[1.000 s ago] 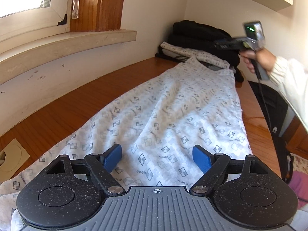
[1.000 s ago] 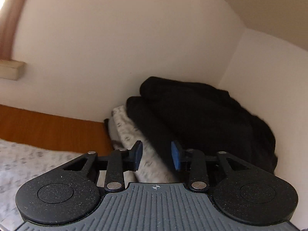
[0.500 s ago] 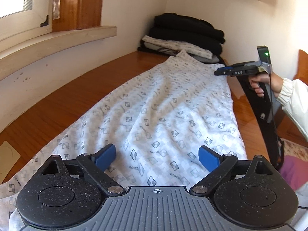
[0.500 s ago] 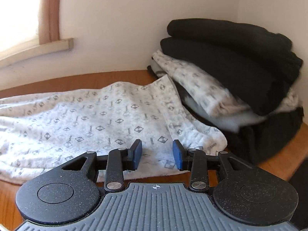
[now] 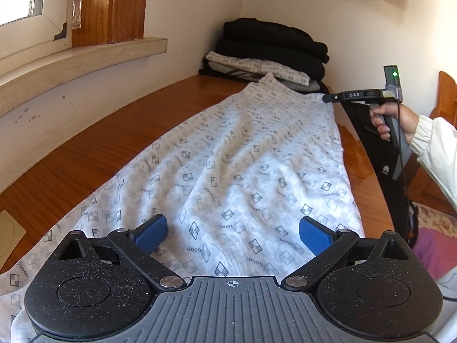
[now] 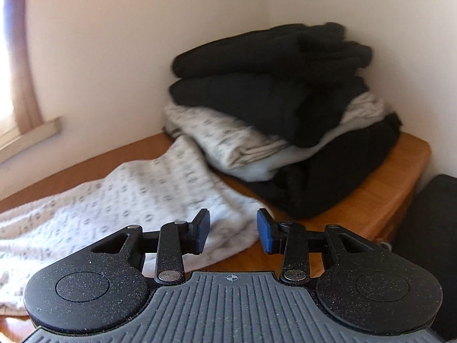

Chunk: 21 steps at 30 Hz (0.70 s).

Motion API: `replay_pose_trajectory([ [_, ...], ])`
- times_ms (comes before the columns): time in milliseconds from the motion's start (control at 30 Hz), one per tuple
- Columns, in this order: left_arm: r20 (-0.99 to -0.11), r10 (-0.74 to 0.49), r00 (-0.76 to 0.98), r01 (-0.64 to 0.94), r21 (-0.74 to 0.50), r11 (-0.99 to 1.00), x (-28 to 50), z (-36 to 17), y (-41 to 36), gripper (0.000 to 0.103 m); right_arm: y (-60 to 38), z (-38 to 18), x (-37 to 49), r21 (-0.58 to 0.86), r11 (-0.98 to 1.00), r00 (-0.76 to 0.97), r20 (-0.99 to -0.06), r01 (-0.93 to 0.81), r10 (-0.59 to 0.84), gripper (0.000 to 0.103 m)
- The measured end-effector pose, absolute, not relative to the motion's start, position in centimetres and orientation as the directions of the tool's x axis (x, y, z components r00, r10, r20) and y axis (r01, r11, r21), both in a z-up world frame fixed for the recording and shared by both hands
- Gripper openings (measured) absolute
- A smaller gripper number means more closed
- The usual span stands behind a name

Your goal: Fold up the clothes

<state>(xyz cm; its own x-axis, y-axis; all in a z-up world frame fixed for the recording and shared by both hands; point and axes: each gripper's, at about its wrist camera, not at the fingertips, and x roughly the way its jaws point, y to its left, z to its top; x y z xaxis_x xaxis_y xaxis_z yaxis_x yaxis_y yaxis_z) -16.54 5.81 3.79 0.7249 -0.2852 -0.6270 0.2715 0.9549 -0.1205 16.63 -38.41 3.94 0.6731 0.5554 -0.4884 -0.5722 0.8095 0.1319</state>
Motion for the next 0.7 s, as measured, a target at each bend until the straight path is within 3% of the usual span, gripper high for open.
replay_pose_trajectory([
  [100, -0.627, -0.282, 0.726, 0.270, -0.117, 0.956, -16.6, 3.8, 5.8, 0.100, -36.9, 3.8, 16.3, 0.074, 0.800, 0.669, -0.505, -0.596, 0.545, 0.042],
  [167, -0.624, -0.277, 0.730, 0.264, -0.117, 0.958, -16.6, 3.9, 5.9, 0.100, -36.5, 4.0, 16.0, 0.029, 0.798, 0.684, -0.497, -0.602, 0.535, 0.016],
  [233, -0.614, -0.277, 0.739, 0.253, -0.127, 0.959, -16.7, 3.9, 6.1, 0.100, -36.2, 4.8, 15.4, -0.018, 0.790, 0.706, -0.460, -0.613, 0.538, 0.015],
  [400, -0.576, -0.266, 0.773, 0.220, -0.150, 0.964, -17.1, 4.2, 7.0, 0.100, -34.5, 8.6, 12.2, -0.330, 0.760, 0.828, -0.257, -0.560, 0.498, 0.014],
  [467, -0.581, -0.263, 0.770, 0.218, -0.149, 0.965, -17.0, 4.1, 7.0, 0.100, -34.2, 8.7, 13.3, -0.334, 0.773, 0.839, -0.286, -0.540, 0.463, 0.015],
  [600, -0.599, -0.261, 0.757, 0.227, -0.134, 0.965, -16.8, 3.8, 6.7, 0.101, -35.2, 5.4, 16.8, -0.254, 0.811, 0.807, -0.449, -0.527, 0.384, 0.021],
  [700, -0.605, -0.269, 0.750, 0.232, -0.140, 0.963, -16.7, 3.6, 6.7, 0.101, -36.8, 3.5, 17.6, -0.166, 0.843, 0.782, -0.496, -0.512, 0.377, 0.036],
])
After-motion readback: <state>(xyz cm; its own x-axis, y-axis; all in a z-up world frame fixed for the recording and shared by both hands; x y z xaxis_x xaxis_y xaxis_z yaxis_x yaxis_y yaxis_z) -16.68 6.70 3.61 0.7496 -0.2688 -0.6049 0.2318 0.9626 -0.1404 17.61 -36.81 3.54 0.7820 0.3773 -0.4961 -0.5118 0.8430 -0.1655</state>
